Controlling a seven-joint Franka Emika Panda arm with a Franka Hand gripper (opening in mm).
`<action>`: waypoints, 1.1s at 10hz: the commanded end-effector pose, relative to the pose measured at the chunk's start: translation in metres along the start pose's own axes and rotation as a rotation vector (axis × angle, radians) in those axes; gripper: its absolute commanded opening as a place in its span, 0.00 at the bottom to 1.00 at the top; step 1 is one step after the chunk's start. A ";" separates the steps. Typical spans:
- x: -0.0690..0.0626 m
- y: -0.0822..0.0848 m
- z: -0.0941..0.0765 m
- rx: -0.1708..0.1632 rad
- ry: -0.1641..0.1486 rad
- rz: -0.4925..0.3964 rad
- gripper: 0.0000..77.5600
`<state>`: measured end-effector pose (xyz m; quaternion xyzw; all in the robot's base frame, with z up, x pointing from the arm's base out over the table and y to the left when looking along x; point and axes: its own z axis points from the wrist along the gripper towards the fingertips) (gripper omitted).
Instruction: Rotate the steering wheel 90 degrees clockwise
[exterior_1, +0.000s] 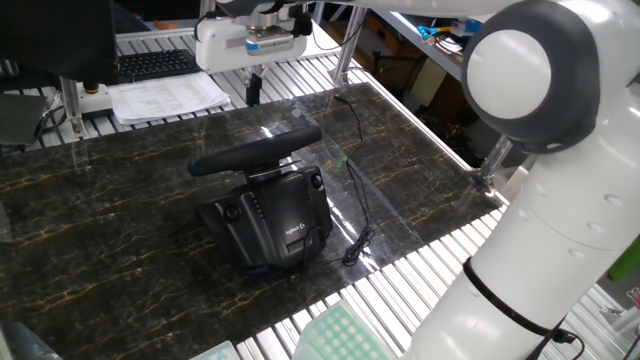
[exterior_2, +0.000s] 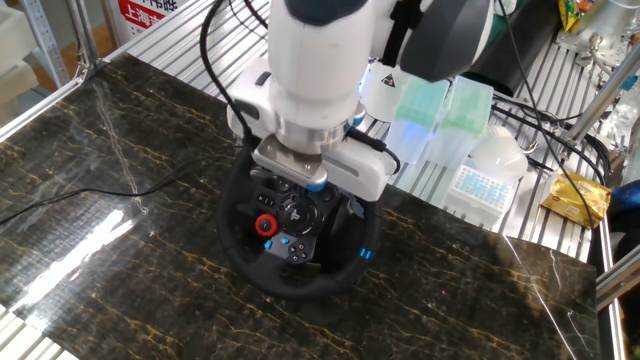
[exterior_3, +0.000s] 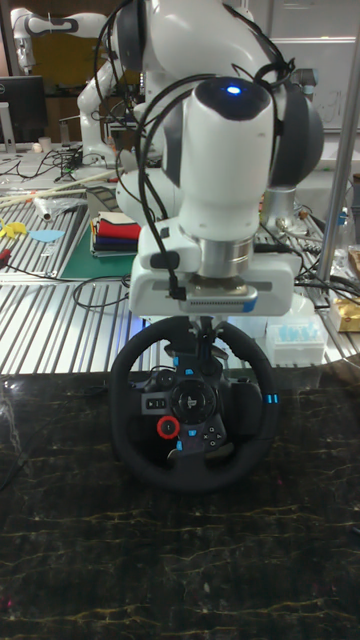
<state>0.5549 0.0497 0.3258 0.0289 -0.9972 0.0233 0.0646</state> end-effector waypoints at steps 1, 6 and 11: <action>-0.005 -0.011 -0.001 -0.015 -0.015 0.005 0.00; -0.004 -0.011 -0.001 -0.021 -0.019 0.022 0.00; -0.004 -0.011 -0.001 -0.020 -0.025 0.022 0.00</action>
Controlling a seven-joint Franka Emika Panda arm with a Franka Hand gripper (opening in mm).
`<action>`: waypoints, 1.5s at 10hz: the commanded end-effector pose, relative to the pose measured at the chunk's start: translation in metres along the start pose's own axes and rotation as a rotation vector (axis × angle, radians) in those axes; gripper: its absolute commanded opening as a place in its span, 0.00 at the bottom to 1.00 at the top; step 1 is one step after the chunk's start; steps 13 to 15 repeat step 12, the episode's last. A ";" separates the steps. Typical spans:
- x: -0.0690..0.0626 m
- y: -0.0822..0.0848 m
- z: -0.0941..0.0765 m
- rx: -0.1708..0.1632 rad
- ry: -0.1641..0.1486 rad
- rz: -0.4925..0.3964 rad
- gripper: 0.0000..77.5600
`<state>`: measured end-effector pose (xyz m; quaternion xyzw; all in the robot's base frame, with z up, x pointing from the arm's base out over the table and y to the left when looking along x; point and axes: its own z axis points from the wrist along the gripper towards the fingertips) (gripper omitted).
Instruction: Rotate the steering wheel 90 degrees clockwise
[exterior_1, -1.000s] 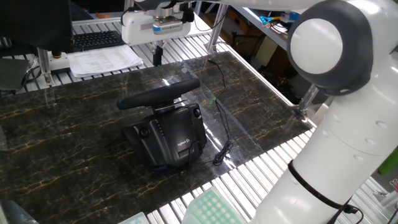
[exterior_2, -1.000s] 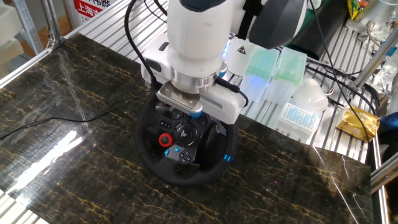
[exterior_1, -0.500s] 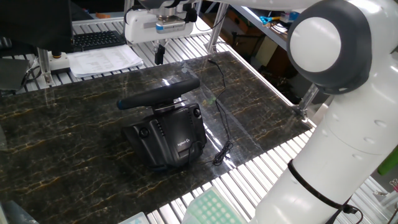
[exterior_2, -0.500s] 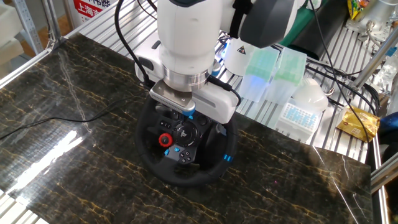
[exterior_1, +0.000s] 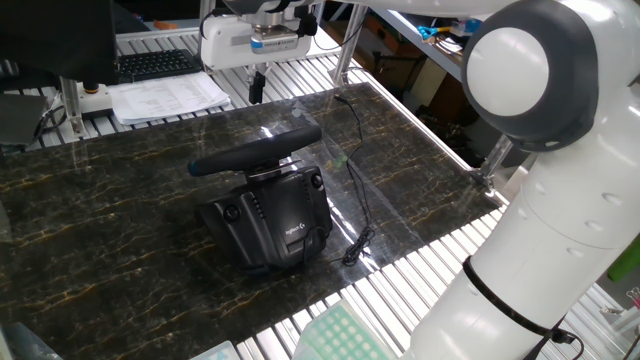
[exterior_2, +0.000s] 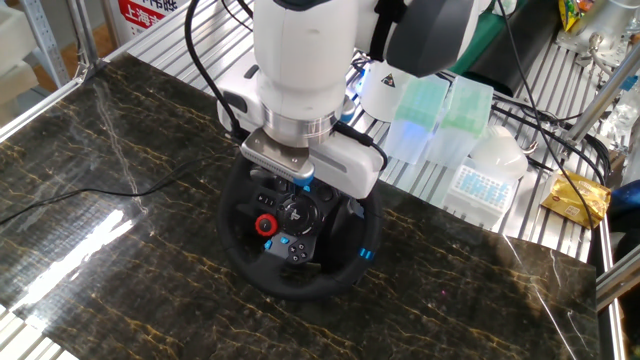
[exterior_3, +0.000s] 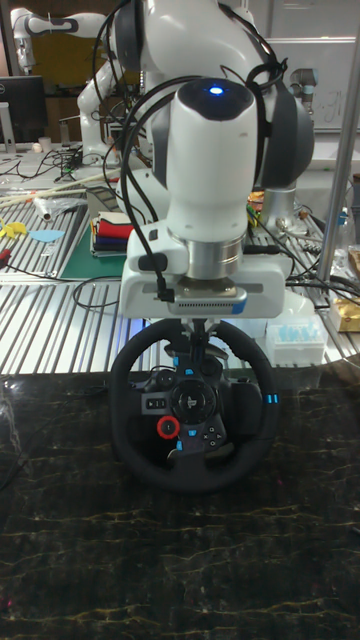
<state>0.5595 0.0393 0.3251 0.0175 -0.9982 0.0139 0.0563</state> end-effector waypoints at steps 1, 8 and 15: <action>0.000 0.000 -0.002 -0.001 -0.009 -0.002 0.00; -0.001 0.000 -0.002 -0.001 -0.023 -0.018 0.00; -0.001 0.001 -0.001 -0.001 -0.026 -0.017 0.00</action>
